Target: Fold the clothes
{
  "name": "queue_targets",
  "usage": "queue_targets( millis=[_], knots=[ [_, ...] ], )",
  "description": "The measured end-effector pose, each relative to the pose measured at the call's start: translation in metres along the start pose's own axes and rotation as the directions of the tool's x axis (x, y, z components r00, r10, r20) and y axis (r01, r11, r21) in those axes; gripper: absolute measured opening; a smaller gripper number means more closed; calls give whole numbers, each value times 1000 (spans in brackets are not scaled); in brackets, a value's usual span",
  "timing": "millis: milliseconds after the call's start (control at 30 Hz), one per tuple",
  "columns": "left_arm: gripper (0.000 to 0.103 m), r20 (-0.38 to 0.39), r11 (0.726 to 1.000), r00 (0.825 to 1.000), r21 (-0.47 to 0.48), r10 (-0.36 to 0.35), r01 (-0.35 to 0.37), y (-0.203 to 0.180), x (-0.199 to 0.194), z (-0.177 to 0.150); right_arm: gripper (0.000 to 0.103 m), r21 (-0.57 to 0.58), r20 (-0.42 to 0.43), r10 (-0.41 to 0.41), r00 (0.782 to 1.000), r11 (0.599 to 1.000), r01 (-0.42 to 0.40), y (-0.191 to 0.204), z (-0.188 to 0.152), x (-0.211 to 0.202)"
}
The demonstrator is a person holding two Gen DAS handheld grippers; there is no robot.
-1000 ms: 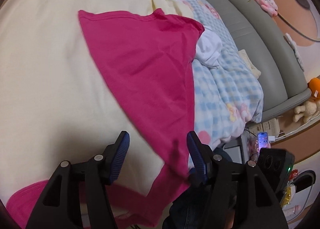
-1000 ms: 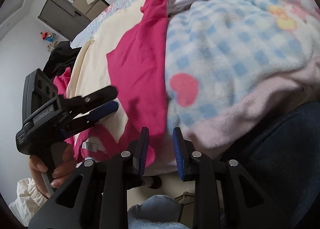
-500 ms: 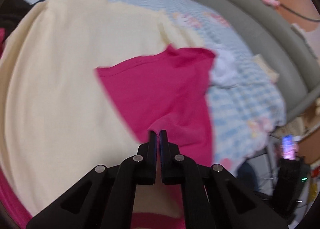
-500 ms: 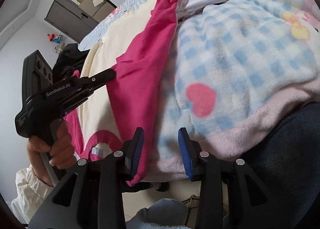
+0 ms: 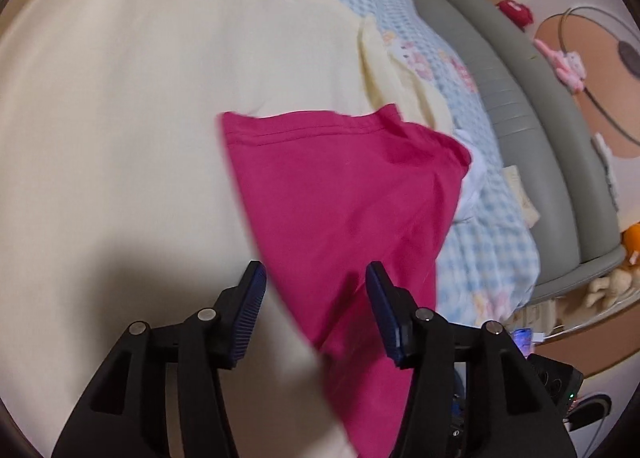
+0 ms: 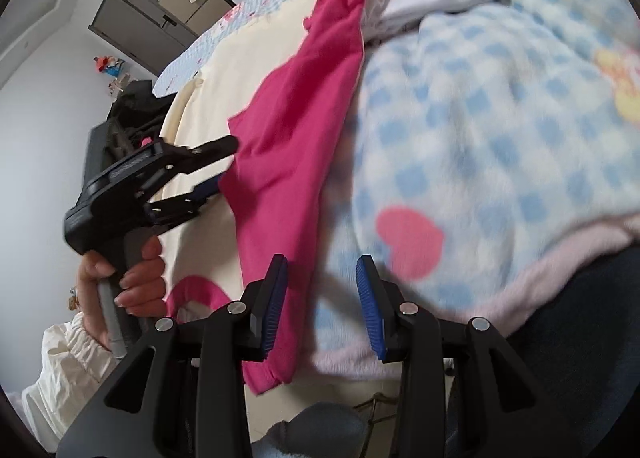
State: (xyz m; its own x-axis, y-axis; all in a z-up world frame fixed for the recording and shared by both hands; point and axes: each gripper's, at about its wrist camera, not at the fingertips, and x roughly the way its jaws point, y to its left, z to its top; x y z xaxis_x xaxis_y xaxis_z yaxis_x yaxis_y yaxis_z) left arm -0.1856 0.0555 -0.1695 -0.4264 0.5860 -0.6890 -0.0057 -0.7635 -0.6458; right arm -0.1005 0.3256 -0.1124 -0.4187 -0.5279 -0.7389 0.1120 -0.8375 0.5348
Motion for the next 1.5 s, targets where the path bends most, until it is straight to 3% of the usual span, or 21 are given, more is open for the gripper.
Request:
queue_targets(
  millis=[33,133,267,333,367,433,500,633,767,900,967,1067,1167,1367,1500],
  knots=[
    [5,8,999,1000,16,27,-27,-3,0,4,37,-1,4,-2,1000,1000,2,0,4,0],
    [5,57,990,992,81,114,-118,-15,-7,21,37,-11,23,3,1000,1000,-3,3,19,4],
    [6,160,955,967,193,198,-227,-33,-25,57,37,-37,6,20,1000,999,-20,15,29,16],
    [9,192,939,948,186,254,-289,-30,-27,68,37,-52,-20,18,1000,998,-19,20,29,23],
    [12,159,941,949,166,271,-296,-24,-25,70,37,-44,-22,10,1000,999,-11,19,28,23],
    [48,24,961,968,117,248,-249,-9,-14,67,37,-26,-23,-6,1000,1000,6,16,27,21],
    [49,-26,980,984,93,179,-175,-1,-13,51,37,-4,-26,2,1000,1000,-2,15,24,19],
    [49,5,979,984,97,179,-178,5,-30,15,37,-18,-51,25,998,1000,-26,24,15,25],
    [49,29,982,986,95,164,-166,10,-47,-20,45,-63,-94,60,994,996,-67,42,6,43],
    [49,-27,986,998,155,63,-58,0,-58,-52,41,-91,-146,3,989,996,-17,45,-4,57],
    [59,-70,986,997,169,22,-10,-4,-53,-66,41,-82,-152,-8,988,997,-5,43,-6,58],
    [62,-99,991,995,130,-16,29,-7,-47,-80,41,-69,-161,-5,987,998,-6,47,-9,52],
    [62,-106,989,994,143,-10,25,-11,-47,-89,41,-130,-171,-57,984,991,35,55,-22,50],
    [60,-50,997,999,80,-4,8,-1,-50,-48,41,-84,-87,-28,996,996,21,39,-6,15],
    [60,-11,1000,1000,31,1,-1,8,-52,-18,41,-164,47,-39,998,985,46,50,49,-17]
  ],
)
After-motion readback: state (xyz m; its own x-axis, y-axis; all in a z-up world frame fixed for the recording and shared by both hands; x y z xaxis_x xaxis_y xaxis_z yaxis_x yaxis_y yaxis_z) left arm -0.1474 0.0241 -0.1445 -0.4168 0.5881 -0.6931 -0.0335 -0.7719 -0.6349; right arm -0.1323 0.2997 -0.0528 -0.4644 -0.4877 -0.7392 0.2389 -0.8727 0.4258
